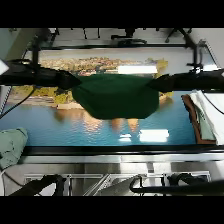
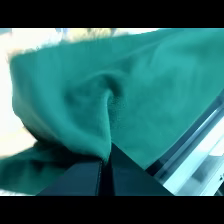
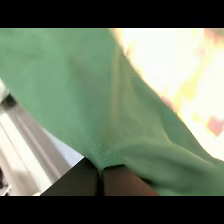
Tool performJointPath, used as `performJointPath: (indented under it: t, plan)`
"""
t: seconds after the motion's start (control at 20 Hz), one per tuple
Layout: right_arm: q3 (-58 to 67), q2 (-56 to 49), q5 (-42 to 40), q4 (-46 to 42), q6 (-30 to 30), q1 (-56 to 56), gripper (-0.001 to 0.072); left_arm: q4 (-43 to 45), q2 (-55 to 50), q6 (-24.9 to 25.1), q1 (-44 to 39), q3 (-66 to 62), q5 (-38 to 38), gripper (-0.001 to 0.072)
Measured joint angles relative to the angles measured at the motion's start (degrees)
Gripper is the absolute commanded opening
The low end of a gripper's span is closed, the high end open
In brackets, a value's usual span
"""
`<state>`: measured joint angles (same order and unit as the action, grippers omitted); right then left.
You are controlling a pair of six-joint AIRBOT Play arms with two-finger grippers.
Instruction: Fold the shirts.
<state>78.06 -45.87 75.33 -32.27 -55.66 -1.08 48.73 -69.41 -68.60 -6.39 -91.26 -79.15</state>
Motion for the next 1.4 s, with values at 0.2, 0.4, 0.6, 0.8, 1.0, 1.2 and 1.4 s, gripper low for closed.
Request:
performJointPath:
  t: [0.2, 0.4, 0.6, 0.8, 1.0, 1.2, 1.4]
  plan:
    - [4.3, 4.9, 2.1, 0.0, 0.0, -0.6, 0.0021, 1.4, 9.7, -2.0, 0.1, 0.4, -2.0, 0.0013]
    - [3.6, 3.5, 3.6, -0.2, 0.0, -0.6, 0.0022, 1.9, 14.8, -2.6, 0.1, 9.4, 1.5, 0.0013]
    - [-2.4, -3.9, 2.2, -0.7, 1.4, 1.3, 0.0022, 2.5, 11.3, -1.4, 0.1, 20.3, 8.7, 0.0015]
    - [-7.6, -15.3, -5.7, -0.5, 4.5, 5.0, 0.0156, 2.5, 2.2, -0.3, 0.1, 26.3, 18.1, 0.0272]
    - [-8.2, -24.5, -12.7, 1.3, 6.0, 6.3, 0.0330, 2.3, -6.2, 0.1, 2.1, 22.9, 20.5, 0.0654]
    - [-7.4, -25.0, -8.7, 0.1, 5.6, 1.6, 0.0484, 2.5, -9.5, -1.1, 8.3, 17.5, 11.7, 0.0653]
    - [-10.3, -21.4, -2.3, -6.3, 1.2, -4.3, 0.0483, 2.9, -6.6, -1.9, 14.3, 25.2, 5.0, 0.0653]
